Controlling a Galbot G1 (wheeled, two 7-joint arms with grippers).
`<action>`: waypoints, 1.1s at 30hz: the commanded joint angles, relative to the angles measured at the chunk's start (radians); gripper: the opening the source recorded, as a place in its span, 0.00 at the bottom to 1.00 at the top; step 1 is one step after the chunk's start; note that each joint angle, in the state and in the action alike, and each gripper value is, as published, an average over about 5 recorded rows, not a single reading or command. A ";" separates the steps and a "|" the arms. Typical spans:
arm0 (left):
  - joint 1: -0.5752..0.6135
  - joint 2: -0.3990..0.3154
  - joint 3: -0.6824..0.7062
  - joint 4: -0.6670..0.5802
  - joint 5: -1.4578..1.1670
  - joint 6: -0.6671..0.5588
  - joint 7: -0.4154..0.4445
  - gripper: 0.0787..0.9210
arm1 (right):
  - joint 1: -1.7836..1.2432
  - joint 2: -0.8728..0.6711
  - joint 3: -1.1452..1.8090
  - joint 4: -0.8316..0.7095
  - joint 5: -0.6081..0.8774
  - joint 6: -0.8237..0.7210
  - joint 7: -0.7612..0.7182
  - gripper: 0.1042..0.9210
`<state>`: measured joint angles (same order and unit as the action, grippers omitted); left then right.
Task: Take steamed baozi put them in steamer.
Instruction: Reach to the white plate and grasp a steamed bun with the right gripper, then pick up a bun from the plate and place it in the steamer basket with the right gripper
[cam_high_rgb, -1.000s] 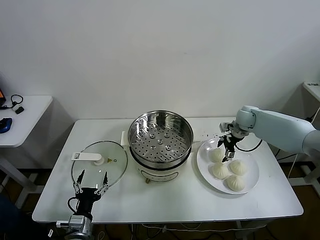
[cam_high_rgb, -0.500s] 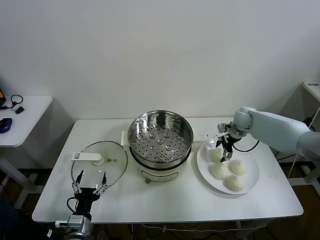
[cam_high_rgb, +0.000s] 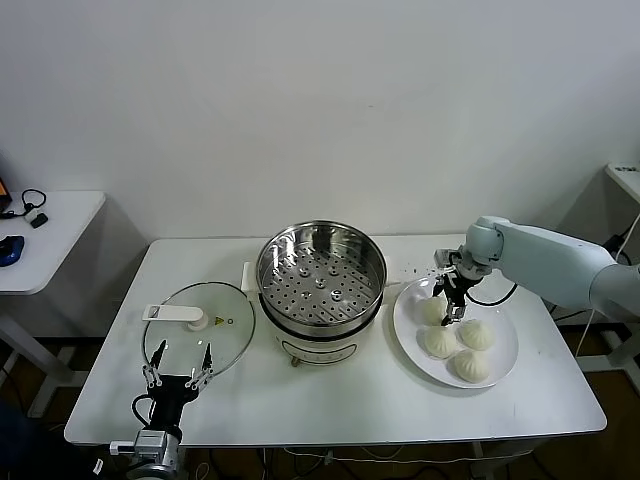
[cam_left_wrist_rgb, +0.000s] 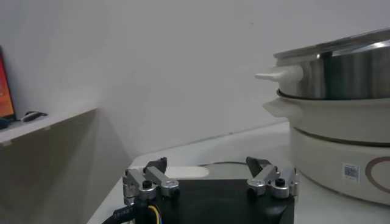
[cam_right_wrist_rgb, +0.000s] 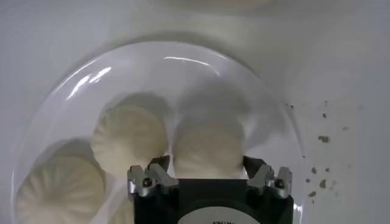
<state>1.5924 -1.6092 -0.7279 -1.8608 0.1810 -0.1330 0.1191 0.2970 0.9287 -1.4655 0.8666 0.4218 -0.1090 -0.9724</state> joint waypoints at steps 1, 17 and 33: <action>-0.001 -0.035 0.000 0.001 -0.001 -0.001 0.000 0.88 | -0.001 0.000 0.000 -0.001 -0.001 0.001 -0.001 0.84; 0.001 -0.033 -0.002 0.002 0.002 -0.005 -0.006 0.88 | 0.011 0.007 -0.003 0.001 -0.007 0.004 0.007 0.67; 0.000 -0.035 0.000 0.001 0.006 -0.001 -0.011 0.88 | 0.196 -0.065 -0.116 0.188 0.058 0.048 0.022 0.67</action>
<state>1.5935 -1.6092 -0.7285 -1.8608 0.1861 -0.1349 0.1087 0.4289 0.8817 -1.5470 0.9874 0.4610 -0.0698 -0.9595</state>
